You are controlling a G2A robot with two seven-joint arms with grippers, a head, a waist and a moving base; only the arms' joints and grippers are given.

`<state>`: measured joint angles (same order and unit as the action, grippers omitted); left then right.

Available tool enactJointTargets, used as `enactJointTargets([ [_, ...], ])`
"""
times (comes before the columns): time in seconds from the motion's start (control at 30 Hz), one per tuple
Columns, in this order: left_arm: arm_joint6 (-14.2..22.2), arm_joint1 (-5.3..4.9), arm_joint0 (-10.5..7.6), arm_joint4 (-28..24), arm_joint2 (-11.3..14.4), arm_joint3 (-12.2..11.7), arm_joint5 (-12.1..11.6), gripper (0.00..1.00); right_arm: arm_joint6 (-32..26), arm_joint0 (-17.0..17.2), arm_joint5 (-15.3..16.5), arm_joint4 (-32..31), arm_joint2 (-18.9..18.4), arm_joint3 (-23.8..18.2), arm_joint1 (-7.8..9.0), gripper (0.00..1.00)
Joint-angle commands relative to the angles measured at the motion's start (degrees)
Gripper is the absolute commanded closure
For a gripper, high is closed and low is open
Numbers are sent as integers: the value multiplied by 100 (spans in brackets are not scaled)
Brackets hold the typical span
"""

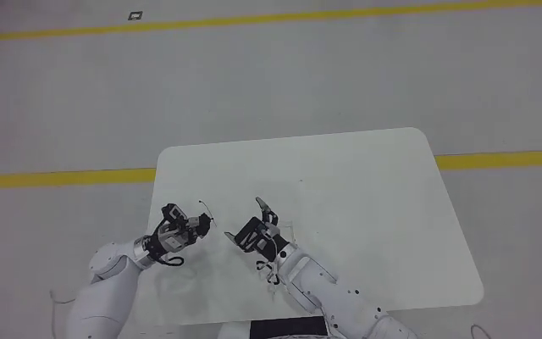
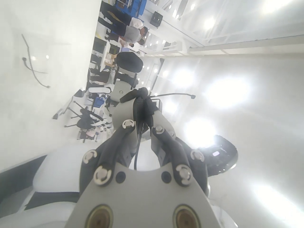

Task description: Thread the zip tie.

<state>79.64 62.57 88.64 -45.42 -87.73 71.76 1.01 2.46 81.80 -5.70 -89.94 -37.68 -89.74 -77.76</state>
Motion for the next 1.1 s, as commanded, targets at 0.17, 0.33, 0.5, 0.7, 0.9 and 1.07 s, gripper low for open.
enactJointTargets([
  [0.17, 0, -53, -5, 35, 83, 62, -84, 100, -10, -11, -1, -2, 14, 2, 5, 0],
  [0.33, -92, -45, 0, -18, 121, 75, -28, 100, -10, -11, -1, -2, 14, 2, 5, 0],
  [0.5, 0, -28, -22, -568, 255, -13, 438, 100, -13, -80, 218, -2, 47, 14, 33, 0],
  [0.7, 0, -4, -110, -994, 487, -172, 688, 100, -6, -125, 224, -2, 115, -10, 66, 0],
  [0.9, 0, -2, -140, -1071, 581, -200, 696, 100, 60, -174, 193, -2, 241, -7, 78, 82],
  [1.07, 0, -2, -140, -1071, 581, -200, 696, 100, 76, -220, 181, -2, 358, 40, 87, 100],
])
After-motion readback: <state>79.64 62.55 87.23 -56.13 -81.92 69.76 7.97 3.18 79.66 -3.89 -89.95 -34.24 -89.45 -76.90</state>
